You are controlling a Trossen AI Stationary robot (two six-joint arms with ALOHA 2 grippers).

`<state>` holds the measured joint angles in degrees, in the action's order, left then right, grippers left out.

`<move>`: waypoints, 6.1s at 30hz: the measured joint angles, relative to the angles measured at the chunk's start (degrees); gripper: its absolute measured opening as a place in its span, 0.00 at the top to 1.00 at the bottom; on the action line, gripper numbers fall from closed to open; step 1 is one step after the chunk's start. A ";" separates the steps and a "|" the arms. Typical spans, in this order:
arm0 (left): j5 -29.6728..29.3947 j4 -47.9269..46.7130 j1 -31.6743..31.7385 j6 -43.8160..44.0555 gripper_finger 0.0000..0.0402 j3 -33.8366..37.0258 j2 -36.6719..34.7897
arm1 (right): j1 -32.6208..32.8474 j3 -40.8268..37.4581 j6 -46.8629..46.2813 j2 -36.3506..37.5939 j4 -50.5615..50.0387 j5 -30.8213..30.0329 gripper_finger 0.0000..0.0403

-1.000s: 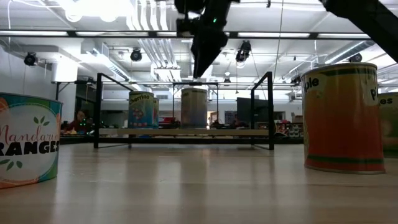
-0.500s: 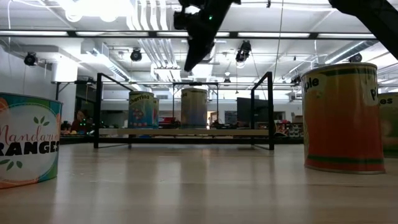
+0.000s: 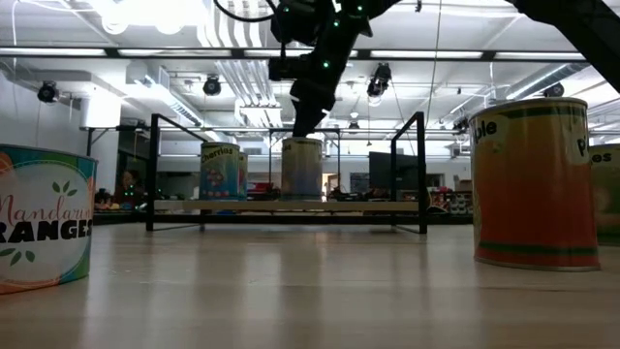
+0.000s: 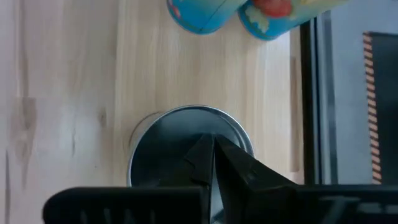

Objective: Pick and place cans onto a shelf
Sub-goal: Put the canned peaches on the shelf

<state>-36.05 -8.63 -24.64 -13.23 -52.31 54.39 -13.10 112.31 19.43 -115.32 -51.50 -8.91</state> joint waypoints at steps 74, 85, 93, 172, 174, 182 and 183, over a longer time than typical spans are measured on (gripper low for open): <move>0.04 -0.41 0.00 -0.65 1.00 0.00 0.13 | -1.51 -23.19 2.62 12.98 22.11 -1.68 0.98; 0.04 -0.41 0.00 -1.09 1.00 0.00 0.27 | -2.25 -22.23 0.97 13.10 34.12 -1.36 0.98; 0.04 -0.42 0.00 -1.09 1.00 0.00 0.28 | -1.44 -22.91 -2.51 10.89 37.08 7.48 0.98; 0.02 -0.38 0.00 -1.29 1.00 -0.02 0.39 | -8.34 -24.74 5.73 9.36 31.24 7.22 0.98; 0.04 -0.38 0.00 -1.29 1.00 -0.02 0.39 | -9.02 -24.74 5.59 9.36 31.24 6.92 0.98; 0.02 -0.38 0.00 -1.29 1.00 -0.02 0.39 | -9.29 -25.21 4.56 9.32 32.18 7.68 0.98; 0.02 -0.38 0.00 -1.29 1.00 -0.02 0.39 | -9.29 -25.36 4.40 9.32 33.36 7.63 0.98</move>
<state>-36.03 -9.02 -24.64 -14.52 -52.34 54.78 -22.39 86.96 23.84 -106.00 -18.14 -1.28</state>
